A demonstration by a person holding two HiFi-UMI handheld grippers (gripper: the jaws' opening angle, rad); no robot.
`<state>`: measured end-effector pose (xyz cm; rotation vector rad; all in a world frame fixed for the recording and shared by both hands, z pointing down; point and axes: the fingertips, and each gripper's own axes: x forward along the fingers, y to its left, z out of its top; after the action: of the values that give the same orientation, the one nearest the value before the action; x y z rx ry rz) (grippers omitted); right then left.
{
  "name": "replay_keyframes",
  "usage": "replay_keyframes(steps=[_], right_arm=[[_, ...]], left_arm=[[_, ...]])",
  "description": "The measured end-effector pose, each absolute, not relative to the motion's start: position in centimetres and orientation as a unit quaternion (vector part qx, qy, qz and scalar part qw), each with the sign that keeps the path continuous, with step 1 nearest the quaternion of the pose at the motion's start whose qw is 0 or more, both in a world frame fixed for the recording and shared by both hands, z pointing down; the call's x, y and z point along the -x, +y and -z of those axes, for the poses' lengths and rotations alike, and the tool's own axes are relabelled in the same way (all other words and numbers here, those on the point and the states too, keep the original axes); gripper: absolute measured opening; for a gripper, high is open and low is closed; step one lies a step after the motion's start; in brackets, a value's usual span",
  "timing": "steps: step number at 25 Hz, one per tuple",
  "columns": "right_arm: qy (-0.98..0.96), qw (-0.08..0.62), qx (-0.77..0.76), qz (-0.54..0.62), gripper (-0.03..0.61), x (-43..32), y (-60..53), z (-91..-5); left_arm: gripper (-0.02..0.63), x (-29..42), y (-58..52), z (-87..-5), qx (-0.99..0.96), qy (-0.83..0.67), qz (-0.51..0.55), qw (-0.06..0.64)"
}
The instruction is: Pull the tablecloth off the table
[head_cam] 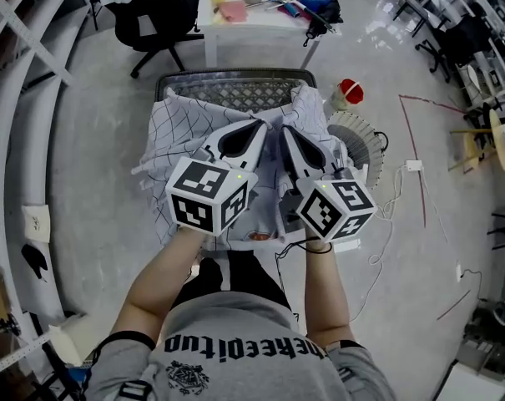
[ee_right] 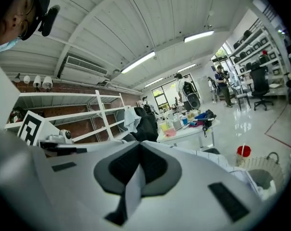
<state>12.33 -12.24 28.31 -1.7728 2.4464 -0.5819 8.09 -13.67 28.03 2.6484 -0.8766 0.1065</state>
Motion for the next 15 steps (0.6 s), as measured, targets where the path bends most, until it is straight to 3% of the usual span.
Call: replay_keyframes(steps=[15], right_arm=[[0.802,0.042,0.586,0.104,0.009,-14.8,-14.9,-19.5]], left_arm=[[0.012,-4.6,-18.1,-20.5,-0.933,-0.342,0.007,0.110]])
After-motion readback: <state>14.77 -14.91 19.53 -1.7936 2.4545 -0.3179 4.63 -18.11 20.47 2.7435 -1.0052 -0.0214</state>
